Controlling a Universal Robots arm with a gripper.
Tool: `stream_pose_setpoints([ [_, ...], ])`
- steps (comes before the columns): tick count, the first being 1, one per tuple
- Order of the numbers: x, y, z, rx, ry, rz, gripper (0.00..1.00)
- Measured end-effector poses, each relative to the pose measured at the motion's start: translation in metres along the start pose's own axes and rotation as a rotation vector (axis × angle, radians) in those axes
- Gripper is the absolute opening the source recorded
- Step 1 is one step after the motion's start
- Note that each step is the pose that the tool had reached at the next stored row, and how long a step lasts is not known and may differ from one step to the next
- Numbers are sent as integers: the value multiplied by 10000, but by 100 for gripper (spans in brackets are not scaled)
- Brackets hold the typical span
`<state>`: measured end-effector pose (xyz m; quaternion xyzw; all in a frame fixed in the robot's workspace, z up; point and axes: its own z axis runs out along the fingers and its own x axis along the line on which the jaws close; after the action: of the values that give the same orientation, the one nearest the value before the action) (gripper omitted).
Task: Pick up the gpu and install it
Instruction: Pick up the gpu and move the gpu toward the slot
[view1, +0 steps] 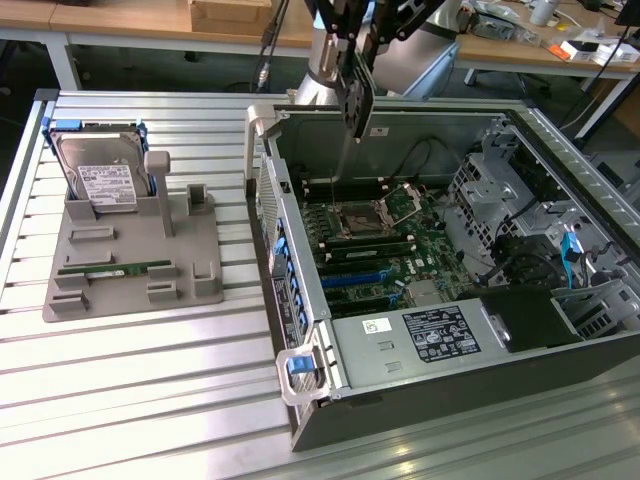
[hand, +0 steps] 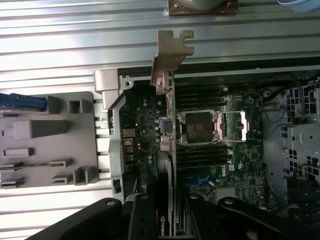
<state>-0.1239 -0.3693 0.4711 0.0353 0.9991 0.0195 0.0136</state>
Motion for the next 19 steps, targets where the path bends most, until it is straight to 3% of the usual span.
stream_pose_setpoints([
  [19, -223, 16, 6, 18, -1, 0, 27],
])
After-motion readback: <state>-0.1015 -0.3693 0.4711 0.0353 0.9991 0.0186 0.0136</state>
